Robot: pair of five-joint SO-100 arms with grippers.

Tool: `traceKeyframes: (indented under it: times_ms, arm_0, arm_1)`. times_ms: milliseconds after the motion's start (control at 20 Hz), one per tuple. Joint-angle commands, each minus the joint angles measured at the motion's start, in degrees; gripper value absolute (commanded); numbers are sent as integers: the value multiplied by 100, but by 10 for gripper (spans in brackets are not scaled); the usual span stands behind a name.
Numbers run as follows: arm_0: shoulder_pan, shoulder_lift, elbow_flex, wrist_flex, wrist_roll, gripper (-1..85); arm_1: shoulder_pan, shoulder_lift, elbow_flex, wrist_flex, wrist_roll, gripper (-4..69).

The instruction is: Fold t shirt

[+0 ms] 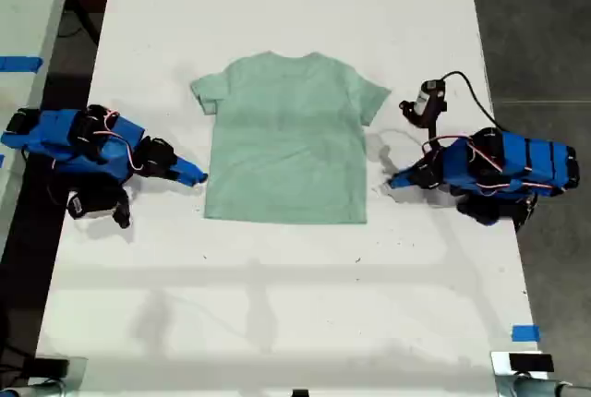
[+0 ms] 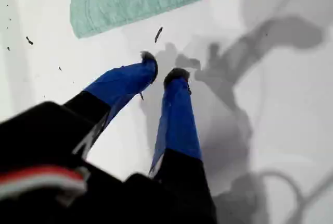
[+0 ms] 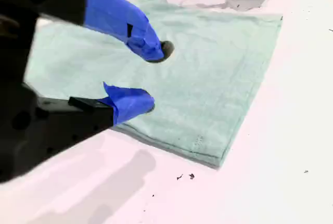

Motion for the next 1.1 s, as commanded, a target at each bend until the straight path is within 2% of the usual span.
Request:
traceKeyframes:
  times_ms: [0, 300, 400, 500, 550, 600, 650, 700, 750, 800, 850, 900, 950, 1000, 1050]
  arm_0:
    - [70, 26, 97, 0, 44, 120]
    - [-26, 26, 97, 0, 44, 120]
    - [-325, 53, 79, -70, -9, 120]
    - [-167, 53, 70, -563, -26, 123]
    - [105, 53, 70, -589, -26, 124]
    - [158, 53, 70, -563, -62, 100]
    - [-79, 53, 70, -431, -18, 55]
    - [-272, 53, 70, -255, -9, 15]
    - [-404, 53, 70, -114, 176, -1]
    - [-527, 53, 79, -26, 466, -1]
    - [-554, 53, 79, -44, 650, -1]
    - [-598, 53, 79, -44, 650, -1]
    - [-615, 53, 70, -79, 615, -1]
    - [-642, 53, 79, -9, 281, 13]
    - [-615, 53, 79, 0, -35, 12]
  arm_1:
    - [35, 53, 308, -167, -70, 64]
    - [158, 53, 308, -167, -70, 62]
    - [870, 53, 308, -167, -70, 59]
    - [1591, 53, 308, -167, 123, 59]
    - [1890, 53, 308, -167, 1371, 62]
    - [2057, 53, 308, -167, 2180, 62]
    - [2197, 53, 308, -167, 2136, 64]
    - [2285, 53, 308, -167, 1521, 65]
    - [2312, 53, 308, -167, 571, 62]
    - [2435, 53, 308, -176, 580, 59]
    - [2575, 53, 308, -176, 896, 56]
    - [2689, 53, 308, -176, 1723, 56]
    - [2716, 53, 308, -167, 2689, 60]
    - [2522, 53, 308, -167, 3867, 66]
    - [2083, 62, 308, -202, 5133, 79]
